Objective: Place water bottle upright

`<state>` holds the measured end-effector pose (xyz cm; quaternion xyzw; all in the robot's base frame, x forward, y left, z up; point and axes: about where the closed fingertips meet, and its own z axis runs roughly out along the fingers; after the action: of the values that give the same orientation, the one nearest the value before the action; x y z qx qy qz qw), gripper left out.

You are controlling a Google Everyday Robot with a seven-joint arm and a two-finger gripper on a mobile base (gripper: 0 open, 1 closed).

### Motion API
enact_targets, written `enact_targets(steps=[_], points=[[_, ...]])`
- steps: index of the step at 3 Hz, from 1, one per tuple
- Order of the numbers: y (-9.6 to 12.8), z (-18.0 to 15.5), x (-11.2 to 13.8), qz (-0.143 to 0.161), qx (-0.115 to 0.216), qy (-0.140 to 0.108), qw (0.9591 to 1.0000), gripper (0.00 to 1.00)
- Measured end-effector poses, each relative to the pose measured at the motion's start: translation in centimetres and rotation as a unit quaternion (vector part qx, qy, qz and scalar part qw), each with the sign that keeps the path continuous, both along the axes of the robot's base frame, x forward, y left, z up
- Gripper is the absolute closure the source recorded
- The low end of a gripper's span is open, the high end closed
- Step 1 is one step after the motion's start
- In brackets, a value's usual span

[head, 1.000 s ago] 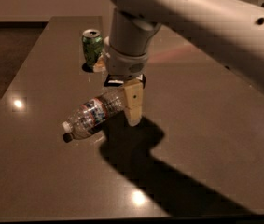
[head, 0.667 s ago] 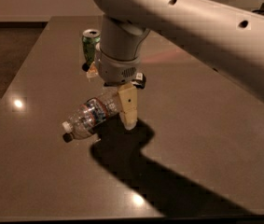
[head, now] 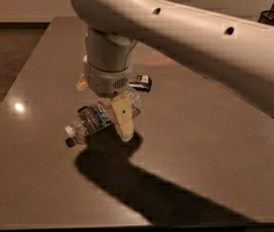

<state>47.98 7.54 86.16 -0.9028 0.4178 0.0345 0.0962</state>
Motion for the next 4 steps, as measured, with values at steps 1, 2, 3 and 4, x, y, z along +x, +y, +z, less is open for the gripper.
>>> enact_targets(steps=[1, 2, 3, 4], points=[[0.93, -0.5, -0.58, 0.013, -0.007, -0.002, 0.9999, 0.0], [1.49, -1.01, -0.8, 0.017, -0.015, -0.002, 0.9997, 0.18], [1.53, -1.24, -0.94, 0.015, -0.018, 0.001, 0.9997, 0.48], [1.43, -1.17, -1.03, 0.011, -0.017, 0.003, 0.9998, 0.73]])
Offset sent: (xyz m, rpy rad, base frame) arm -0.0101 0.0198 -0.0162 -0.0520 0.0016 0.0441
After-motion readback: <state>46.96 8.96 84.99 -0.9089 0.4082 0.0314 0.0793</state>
